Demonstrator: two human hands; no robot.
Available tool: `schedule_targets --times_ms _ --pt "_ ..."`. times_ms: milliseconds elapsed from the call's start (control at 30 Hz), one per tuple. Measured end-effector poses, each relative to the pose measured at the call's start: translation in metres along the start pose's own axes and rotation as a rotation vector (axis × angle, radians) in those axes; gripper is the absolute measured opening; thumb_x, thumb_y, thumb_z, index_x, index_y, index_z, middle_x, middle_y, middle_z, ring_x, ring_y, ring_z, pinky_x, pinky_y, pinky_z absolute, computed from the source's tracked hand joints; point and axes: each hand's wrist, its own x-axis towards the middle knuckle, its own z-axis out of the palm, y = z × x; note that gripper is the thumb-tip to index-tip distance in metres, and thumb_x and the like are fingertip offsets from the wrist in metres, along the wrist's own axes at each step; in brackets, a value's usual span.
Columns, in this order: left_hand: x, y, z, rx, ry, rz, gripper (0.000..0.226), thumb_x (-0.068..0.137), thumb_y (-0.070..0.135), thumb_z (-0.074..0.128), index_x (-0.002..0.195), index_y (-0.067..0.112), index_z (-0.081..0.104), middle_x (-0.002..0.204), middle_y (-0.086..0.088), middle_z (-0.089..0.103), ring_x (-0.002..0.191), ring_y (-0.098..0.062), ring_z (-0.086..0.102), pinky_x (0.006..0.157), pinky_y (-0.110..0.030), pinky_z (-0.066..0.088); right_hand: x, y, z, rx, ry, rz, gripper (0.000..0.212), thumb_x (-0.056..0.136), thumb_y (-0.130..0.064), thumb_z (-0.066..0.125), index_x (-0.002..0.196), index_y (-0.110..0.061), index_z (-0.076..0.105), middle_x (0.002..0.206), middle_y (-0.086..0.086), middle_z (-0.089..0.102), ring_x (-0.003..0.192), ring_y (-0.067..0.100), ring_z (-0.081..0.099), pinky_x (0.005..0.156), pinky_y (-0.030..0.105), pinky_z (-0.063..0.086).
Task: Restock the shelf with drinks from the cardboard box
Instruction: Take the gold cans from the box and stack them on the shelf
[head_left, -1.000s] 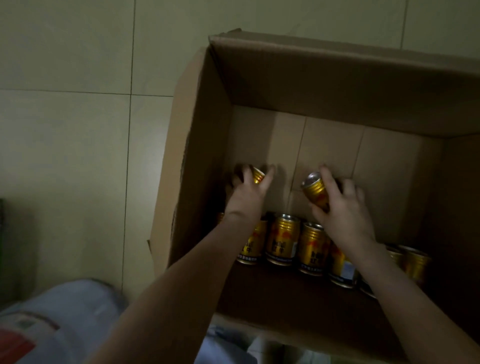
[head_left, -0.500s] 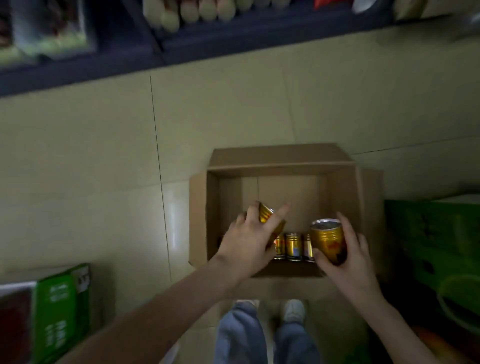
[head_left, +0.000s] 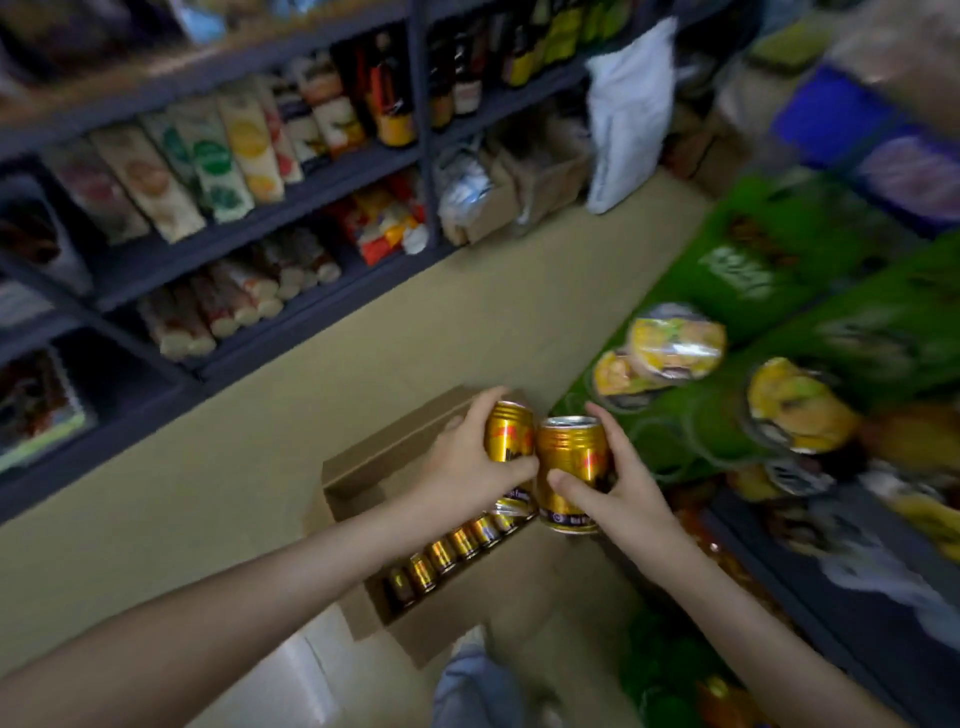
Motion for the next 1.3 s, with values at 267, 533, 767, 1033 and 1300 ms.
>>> schedule_targets --times_ms 267,533,767,1033,1300 --pt "-0.081 0.155 0.092 0.041 -0.278 0.368 0.056 0.067 0.046 0.068 0.109 0.049 0.032 0.109 -0.003 0.054 0.093 -0.017 0.057 0.075 -0.030 0.047 -0.161 -0.018 -0.148 0.103 0.327 -0.013 0.054 0.078 -0.035 0.075 0.120 -0.042 0.042 0.117 -0.007 0.058 0.101 0.007 0.059 0.076 0.023 0.051" --pt "-0.247 0.304 0.271 0.022 -0.570 0.711 0.053 0.077 0.025 0.074 0.111 0.034 0.035 0.099 -0.003 0.056 0.082 -0.018 0.060 0.069 -0.036 0.052 -0.406 0.034 -0.305 0.213 0.674 -0.122 0.054 0.071 -0.036 0.073 0.117 -0.034 0.045 0.107 -0.006 0.064 0.081 -0.007 0.065 0.064 0.014 0.053" --pt "-0.371 0.415 0.389 -0.062 -0.733 0.876 0.051 0.080 0.019 0.074 0.114 0.032 0.039 0.102 0.002 0.055 0.092 -0.019 0.062 0.077 -0.036 0.055 -0.573 0.057 -0.419 0.162 0.918 -0.186 0.054 0.073 -0.036 0.076 0.121 -0.033 0.049 0.110 -0.008 0.065 0.095 0.004 0.066 0.078 0.025 0.056" --pt "-0.452 0.546 0.420 -0.192 -0.718 1.204 0.055 0.076 0.021 0.078 0.116 0.033 0.042 0.108 0.008 0.053 0.090 -0.011 0.062 0.071 -0.027 0.058 -0.672 0.024 -0.510 0.078 1.087 -0.398 0.052 0.065 -0.035 0.074 0.112 -0.034 0.053 0.100 -0.013 0.069 0.087 -0.005 0.066 0.063 0.011 0.052" --pt "-0.481 0.666 0.423 -0.366 -0.602 1.470 0.058 0.076 0.025 0.079 0.118 0.035 0.039 0.116 0.006 0.052 0.098 -0.009 0.061 0.076 -0.024 0.056 -0.725 -0.042 -0.622 -0.061 1.188 -0.597 0.064 0.061 -0.039 0.074 0.121 -0.028 0.053 0.108 -0.011 0.069 0.097 0.003 0.067 0.078 0.023 0.055"
